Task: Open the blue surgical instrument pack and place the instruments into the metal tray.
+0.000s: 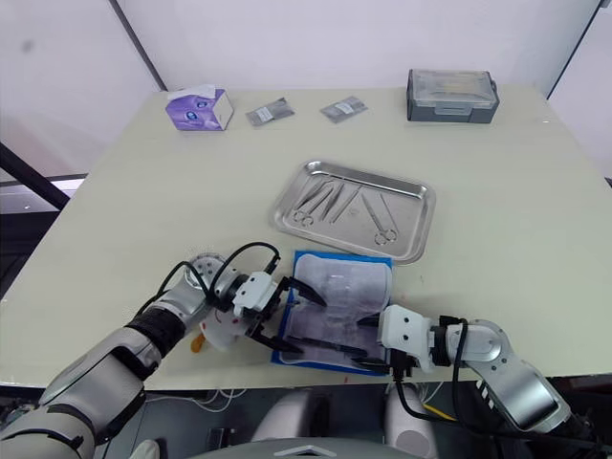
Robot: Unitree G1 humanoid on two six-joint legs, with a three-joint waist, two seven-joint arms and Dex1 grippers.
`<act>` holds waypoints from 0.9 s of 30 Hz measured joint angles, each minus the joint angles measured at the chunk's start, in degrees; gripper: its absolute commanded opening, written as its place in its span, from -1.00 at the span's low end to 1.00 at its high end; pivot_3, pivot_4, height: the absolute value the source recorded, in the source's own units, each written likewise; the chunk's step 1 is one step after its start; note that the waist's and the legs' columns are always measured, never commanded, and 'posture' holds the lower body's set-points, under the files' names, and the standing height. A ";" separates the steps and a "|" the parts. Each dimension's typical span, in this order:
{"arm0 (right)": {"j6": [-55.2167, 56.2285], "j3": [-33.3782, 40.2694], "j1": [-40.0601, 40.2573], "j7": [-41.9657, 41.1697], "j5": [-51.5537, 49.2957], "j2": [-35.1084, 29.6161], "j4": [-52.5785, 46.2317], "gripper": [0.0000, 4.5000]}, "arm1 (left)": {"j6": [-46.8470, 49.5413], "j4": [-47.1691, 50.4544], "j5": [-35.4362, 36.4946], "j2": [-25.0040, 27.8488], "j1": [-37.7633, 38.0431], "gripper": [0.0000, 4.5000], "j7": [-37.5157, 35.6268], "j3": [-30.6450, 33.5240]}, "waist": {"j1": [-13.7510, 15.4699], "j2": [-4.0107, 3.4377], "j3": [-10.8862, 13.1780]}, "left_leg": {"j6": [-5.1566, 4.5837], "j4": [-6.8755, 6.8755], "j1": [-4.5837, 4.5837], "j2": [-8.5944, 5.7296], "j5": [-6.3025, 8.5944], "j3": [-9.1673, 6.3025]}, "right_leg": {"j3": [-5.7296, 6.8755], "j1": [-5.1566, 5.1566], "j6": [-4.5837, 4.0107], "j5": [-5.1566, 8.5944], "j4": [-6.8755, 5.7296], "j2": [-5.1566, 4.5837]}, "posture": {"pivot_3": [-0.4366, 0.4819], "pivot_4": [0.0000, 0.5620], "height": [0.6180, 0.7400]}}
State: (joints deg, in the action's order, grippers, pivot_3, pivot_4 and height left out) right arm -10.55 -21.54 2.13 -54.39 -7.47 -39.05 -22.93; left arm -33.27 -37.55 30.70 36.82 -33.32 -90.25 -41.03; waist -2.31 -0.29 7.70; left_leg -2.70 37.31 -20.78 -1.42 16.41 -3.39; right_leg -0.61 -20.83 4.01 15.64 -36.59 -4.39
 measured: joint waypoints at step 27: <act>-6.48 0.29 -2.09 -1.40 0.15 -4.40 -7.30 -0.99 | 0.46 0.61 -0.88 -0.27 0.14 1.00 -0.06 0.34 | 0.29 -0.02 0.02 | 0.00 0.06 0.01 0.00 0.00 0.02 | -0.04 -0.03 -0.03 0.01 -0.12 -0.02 | -0.05 -0.47 0.91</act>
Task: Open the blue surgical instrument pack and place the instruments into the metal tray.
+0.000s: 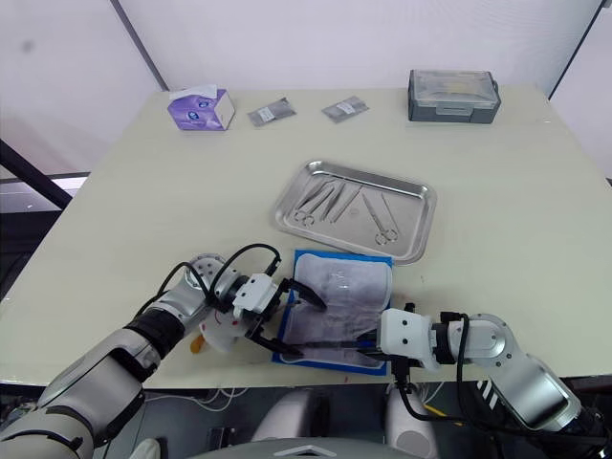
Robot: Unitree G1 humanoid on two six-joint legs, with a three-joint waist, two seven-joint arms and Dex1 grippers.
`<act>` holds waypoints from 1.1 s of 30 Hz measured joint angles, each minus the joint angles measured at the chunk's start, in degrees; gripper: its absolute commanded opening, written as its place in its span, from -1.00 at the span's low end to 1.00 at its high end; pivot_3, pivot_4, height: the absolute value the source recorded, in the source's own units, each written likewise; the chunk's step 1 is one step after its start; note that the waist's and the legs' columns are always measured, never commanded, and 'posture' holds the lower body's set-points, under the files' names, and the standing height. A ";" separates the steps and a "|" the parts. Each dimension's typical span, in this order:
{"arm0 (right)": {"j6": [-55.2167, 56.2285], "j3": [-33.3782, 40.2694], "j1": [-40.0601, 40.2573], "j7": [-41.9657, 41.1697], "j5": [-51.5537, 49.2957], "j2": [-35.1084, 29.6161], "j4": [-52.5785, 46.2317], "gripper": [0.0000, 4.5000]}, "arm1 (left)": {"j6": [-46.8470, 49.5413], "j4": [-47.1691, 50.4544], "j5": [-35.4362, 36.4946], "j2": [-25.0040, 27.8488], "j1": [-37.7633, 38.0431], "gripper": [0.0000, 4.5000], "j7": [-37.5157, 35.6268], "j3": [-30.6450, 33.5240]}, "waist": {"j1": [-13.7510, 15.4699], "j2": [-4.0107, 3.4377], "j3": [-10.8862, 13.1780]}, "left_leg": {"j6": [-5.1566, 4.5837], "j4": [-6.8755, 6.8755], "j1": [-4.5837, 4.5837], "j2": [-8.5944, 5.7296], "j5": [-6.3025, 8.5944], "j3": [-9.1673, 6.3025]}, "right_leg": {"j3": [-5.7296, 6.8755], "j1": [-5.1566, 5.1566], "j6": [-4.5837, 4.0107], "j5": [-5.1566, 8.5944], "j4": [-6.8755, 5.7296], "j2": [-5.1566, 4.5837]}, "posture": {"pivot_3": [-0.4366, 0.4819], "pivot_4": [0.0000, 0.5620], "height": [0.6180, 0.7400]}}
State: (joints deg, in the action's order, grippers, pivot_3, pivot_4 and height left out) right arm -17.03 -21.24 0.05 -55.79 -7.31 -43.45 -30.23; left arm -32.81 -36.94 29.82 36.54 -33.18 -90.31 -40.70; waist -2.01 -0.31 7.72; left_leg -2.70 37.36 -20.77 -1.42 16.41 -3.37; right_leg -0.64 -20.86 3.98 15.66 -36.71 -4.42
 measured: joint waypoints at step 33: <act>-5.20 5.53 -0.25 -2.63 -1.70 -8.17 -6.69 -0.99 | 0.00 -0.99 -0.49 -1.48 -0.65 1.00 -0.06 0.12 | 1.10 -0.04 -0.02 | 0.00 0.02 -0.03 -0.06 0.00 0.02 | 0.02 0.01 0.02 0.00 0.02 -0.10 | -0.05 -0.47 0.91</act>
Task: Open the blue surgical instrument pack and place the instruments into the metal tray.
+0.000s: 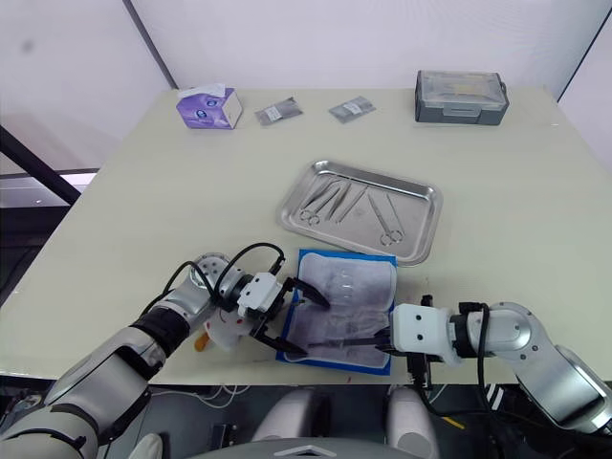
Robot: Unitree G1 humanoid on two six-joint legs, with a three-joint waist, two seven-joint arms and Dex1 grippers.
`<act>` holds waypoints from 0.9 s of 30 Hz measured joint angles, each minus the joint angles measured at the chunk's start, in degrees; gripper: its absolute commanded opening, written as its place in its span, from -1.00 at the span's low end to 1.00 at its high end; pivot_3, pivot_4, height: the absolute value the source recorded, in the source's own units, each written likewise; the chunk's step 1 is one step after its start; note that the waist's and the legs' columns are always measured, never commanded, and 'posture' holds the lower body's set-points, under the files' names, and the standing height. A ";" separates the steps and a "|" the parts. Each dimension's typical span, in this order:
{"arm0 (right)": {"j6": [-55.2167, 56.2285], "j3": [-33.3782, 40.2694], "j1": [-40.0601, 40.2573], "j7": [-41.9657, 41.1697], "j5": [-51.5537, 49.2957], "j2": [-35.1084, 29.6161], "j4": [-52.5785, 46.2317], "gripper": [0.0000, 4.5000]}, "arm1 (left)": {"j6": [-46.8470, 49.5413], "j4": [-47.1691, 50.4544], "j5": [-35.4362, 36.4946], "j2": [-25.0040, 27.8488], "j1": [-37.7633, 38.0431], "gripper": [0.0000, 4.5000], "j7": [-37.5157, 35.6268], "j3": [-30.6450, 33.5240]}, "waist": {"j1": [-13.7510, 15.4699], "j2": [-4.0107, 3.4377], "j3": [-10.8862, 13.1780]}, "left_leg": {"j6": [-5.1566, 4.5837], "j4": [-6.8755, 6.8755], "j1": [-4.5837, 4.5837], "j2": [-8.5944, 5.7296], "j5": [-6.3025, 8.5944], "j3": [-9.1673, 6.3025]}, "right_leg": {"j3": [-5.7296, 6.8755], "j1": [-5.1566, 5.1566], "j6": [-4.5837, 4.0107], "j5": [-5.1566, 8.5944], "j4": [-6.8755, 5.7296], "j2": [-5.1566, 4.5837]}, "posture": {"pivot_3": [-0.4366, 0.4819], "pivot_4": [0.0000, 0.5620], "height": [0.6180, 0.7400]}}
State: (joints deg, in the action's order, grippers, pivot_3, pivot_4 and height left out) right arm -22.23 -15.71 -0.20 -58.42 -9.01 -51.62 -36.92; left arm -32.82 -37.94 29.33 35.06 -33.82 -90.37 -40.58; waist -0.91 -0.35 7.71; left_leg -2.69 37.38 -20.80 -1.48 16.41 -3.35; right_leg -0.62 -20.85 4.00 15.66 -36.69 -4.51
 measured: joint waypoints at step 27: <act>9.21 18.42 16.75 -3.25 -3.02 -5.60 2.02 -0.99 | -0.33 -2.36 -0.50 -1.68 -0.88 1.00 -0.08 0.01 | 0.54 -0.06 -0.03 | 0.00 0.03 0.04 -0.06 0.00 -0.01 | 0.05 0.12 0.02 0.00 0.00 -0.10 | -0.05 -0.47 0.91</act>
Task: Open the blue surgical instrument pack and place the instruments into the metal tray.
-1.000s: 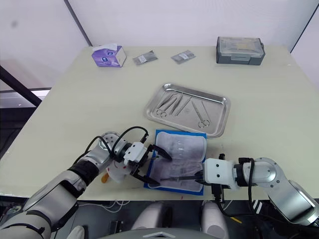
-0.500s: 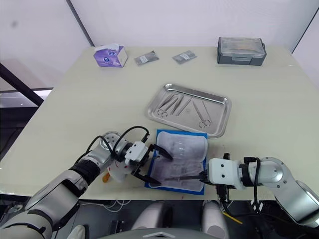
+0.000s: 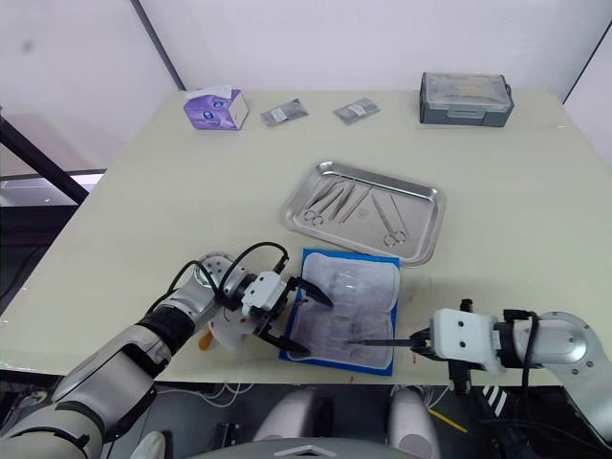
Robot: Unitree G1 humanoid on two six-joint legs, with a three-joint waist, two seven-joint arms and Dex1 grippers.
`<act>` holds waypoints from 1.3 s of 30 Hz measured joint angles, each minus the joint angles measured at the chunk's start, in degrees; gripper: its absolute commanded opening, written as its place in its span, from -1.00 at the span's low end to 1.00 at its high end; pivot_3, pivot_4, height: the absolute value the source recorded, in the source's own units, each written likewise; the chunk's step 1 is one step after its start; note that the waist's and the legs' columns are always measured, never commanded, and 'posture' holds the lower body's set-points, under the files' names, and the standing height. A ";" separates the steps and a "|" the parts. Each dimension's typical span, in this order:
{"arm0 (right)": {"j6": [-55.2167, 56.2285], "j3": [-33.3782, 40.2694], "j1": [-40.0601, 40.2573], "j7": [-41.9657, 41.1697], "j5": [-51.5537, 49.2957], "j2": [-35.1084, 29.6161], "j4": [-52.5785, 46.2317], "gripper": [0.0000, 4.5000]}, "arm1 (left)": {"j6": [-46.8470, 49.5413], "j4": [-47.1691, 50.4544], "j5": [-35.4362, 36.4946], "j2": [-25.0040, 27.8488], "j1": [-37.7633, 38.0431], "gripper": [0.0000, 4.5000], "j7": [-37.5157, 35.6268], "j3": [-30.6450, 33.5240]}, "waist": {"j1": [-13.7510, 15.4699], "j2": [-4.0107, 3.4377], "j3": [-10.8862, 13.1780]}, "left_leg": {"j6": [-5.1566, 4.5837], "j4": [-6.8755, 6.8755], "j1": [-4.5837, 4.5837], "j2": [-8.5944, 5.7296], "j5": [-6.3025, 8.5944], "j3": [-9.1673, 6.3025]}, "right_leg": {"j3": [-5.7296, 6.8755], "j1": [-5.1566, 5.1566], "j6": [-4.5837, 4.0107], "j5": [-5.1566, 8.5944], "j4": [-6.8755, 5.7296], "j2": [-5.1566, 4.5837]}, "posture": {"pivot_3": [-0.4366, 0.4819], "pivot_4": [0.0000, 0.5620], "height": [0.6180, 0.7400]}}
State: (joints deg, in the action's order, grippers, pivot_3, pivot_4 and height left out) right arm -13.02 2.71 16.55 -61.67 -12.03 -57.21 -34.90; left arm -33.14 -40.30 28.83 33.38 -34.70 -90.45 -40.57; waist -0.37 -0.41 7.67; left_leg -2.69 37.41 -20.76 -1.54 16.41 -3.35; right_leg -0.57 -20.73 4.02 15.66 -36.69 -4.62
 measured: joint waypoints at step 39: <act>-46.11 -2.17 -42.40 47.41 -6.76 31.22 16.94 -0.99 | -1.27 -3.22 -0.61 -2.46 -0.63 1.00 -0.23 1.60 | 0.67 -0.74 -0.44 | 0.01 -0.01 -0.05 -0.21 -0.03 -0.15 | 0.03 -0.12 -0.01 -0.01 -0.08 -0.12 | -0.05 -0.47 0.91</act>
State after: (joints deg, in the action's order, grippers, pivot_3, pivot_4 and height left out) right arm -59.13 0.53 -25.84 -14.26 -18.79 -25.99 -17.96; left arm -34.41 -43.51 28.22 30.93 -35.33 -90.68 -38.97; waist 0.29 -1.15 7.23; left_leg -2.68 37.40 -20.81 -1.75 16.38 -3.51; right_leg -0.54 -20.85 4.01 15.65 -36.76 -4.74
